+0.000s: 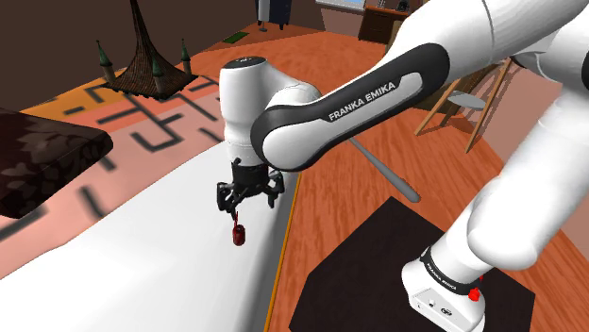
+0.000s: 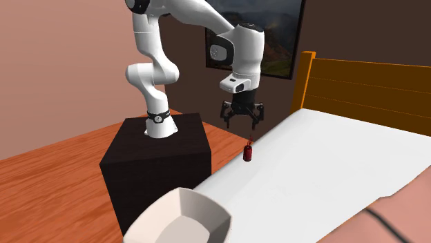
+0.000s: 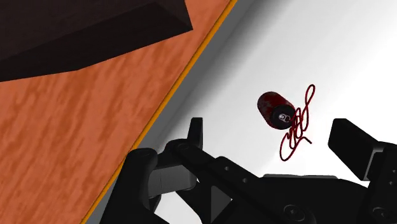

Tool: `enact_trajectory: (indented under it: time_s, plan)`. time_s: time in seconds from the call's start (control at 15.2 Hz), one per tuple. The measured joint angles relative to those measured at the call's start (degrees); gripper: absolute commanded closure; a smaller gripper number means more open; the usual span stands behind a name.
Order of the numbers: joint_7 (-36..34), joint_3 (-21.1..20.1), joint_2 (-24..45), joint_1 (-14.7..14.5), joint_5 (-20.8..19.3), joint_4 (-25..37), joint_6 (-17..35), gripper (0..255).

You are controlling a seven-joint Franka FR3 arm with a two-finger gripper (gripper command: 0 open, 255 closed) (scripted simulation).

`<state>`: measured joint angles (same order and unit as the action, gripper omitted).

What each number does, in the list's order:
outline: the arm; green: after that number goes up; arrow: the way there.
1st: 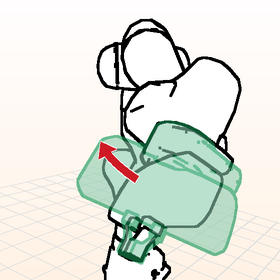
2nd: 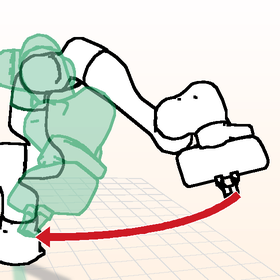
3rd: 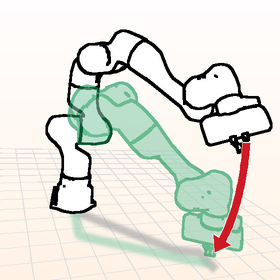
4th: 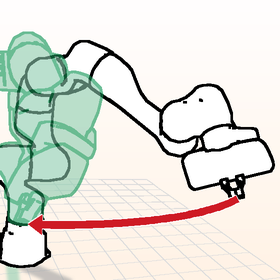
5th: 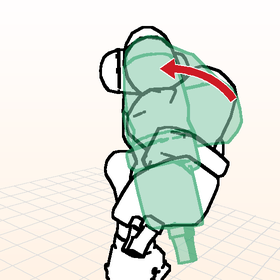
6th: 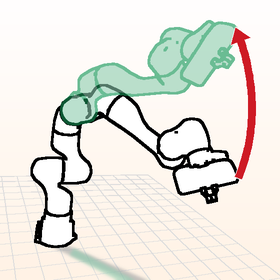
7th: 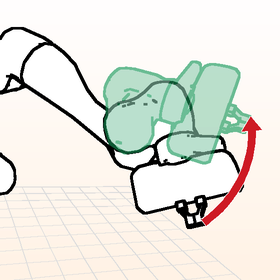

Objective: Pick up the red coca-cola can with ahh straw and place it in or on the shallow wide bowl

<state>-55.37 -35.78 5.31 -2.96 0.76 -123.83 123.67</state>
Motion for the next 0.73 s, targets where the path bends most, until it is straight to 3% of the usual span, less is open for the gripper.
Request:
enact_trajectory:
  time_s: [0.26, 0.73]
  plan:
    - [-6.37, 0.43, 8.2, -2.47, -4.94, 5.09, 1.23, 0]
    - [-8.51, 1.43, 12.03, -3.7, -7.65, 3.69, 5.74, 0]
